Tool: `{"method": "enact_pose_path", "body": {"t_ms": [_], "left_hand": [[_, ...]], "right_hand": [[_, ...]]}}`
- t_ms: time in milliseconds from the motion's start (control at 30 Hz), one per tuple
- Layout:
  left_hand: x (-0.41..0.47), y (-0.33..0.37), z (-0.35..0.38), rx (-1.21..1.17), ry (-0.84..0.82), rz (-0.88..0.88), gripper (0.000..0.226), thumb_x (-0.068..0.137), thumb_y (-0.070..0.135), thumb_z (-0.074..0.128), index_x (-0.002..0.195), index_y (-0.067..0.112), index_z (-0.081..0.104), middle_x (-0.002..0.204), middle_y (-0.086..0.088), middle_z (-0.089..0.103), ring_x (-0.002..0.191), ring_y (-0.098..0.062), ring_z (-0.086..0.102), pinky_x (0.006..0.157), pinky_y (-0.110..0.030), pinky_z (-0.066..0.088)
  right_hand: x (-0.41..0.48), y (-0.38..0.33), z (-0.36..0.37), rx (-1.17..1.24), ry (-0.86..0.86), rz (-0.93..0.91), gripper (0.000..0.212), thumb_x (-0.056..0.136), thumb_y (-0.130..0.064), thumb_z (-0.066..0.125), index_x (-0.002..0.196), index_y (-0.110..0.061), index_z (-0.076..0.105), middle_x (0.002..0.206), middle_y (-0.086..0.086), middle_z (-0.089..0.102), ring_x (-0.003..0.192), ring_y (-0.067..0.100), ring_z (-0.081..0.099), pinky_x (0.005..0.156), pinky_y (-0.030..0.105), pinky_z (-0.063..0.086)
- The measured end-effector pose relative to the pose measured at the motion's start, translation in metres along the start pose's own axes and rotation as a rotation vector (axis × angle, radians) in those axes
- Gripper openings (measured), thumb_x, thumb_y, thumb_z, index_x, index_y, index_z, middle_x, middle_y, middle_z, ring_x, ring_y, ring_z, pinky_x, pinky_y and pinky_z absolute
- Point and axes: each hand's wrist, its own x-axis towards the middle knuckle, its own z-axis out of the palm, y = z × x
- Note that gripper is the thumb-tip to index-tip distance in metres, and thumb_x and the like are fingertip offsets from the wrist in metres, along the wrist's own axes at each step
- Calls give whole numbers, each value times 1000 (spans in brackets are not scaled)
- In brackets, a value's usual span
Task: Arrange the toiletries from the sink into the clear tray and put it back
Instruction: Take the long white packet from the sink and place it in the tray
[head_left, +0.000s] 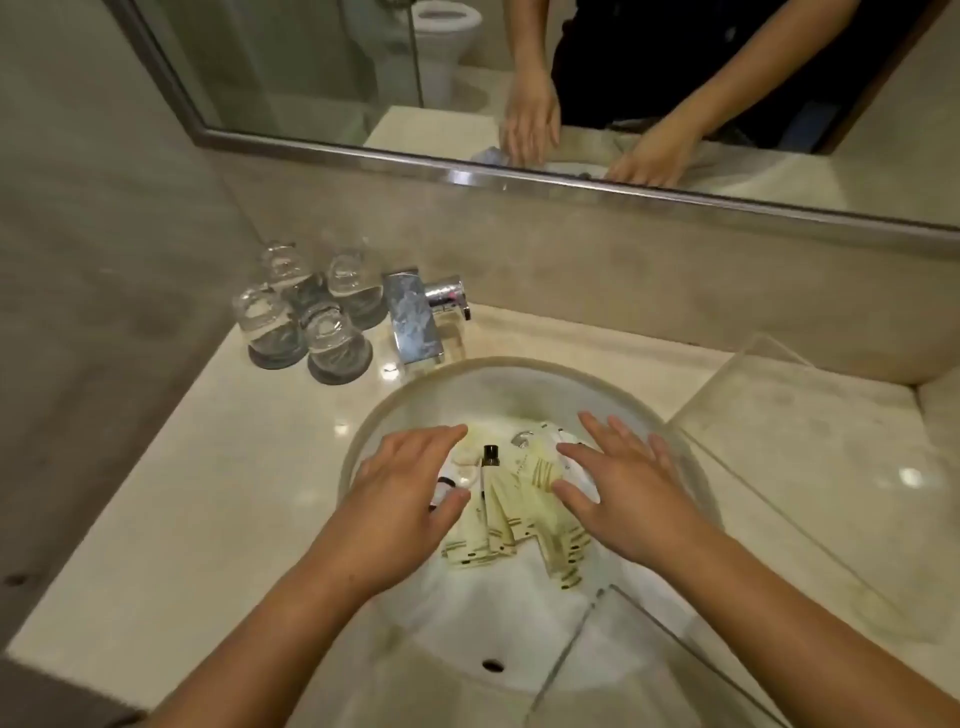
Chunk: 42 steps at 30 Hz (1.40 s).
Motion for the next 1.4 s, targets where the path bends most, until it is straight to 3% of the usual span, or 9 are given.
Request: {"method": "enact_pose_path", "body": {"t_ms": [67, 167, 300, 533, 633, 900, 1033, 1200, 1400], "left_hand": [[18, -8, 17, -5, -39, 16, 61, 100, 50, 52, 156, 40, 27, 157, 17, 38, 146, -8, 25, 117, -33, 28], [51, -15, 47, 9, -100, 41, 60, 101, 48, 52, 156, 39, 29, 155, 14, 43, 145, -10, 27, 116, -33, 30], [94, -14, 91, 28, -158, 137, 57, 99, 45, 55, 152, 37, 36, 147, 10, 52, 138, -14, 37, 110, -35, 39], [143, 4, 146, 164, -279, 266, 56, 98, 41, 58, 151, 30, 41, 148, -1, 53, 138, -23, 39, 107, -41, 42], [142, 10, 155, 200, -287, 298, 55, 99, 41, 58, 150, 30, 42, 149, -2, 51, 141, -23, 37, 108, -41, 42], [123, 12, 157, 193, -242, 322, 52, 99, 42, 55, 148, 31, 44, 143, 0, 56, 140, -21, 37, 106, -43, 44], [115, 8, 161, 184, -258, 318, 49, 98, 45, 55, 145, 34, 48, 141, 1, 58, 136, -20, 43, 104, -42, 45], [119, 3, 161, 205, -268, 285, 50, 95, 51, 53, 144, 39, 47, 143, 0, 56, 131, -23, 50, 103, -44, 47], [125, -1, 153, 173, -270, 276, 51, 96, 51, 52, 145, 38, 47, 144, 2, 55, 135, -20, 45, 107, -45, 45]], "right_hand": [[18, 11, 12, -36, 5, 32, 54, 97, -62, 41, 147, -40, 45, 165, -6, 25, 152, 19, 21, 122, 51, 9], [46, 34, 30, -104, -23, 56, 46, 95, -56, 48, 134, -35, 59, 137, -4, 58, 124, 19, 55, 108, 43, 36], [70, 48, 56, -78, -98, 88, 35, 90, -50, 61, 111, -23, 69, 96, -4, 62, 95, 19, 64, 82, 35, 54], [81, 68, 83, -97, -158, 116, 41, 82, -51, 71, 109, -21, 71, 99, -3, 72, 87, 17, 65, 80, 36, 57], [75, 72, 88, -137, -156, 126, 46, 80, -52, 74, 118, -26, 68, 106, -4, 71, 88, 15, 63, 82, 34, 56], [54, 55, 95, -298, -233, 158, 59, 79, -56, 75, 126, -23, 65, 115, 2, 69, 104, 23, 65, 86, 34, 54], [51, 51, 105, -307, -258, 224, 54, 79, -43, 80, 121, -14, 66, 111, 8, 68, 94, 25, 66, 81, 32, 54], [50, 55, 107, -266, -273, 242, 58, 66, -49, 86, 112, -19, 68, 103, 3, 67, 88, 23, 67, 75, 33, 55], [58, 56, 111, -280, -349, 231, 69, 72, -40, 88, 127, -16, 55, 115, 5, 67, 101, 25, 66, 83, 35, 54]]}}
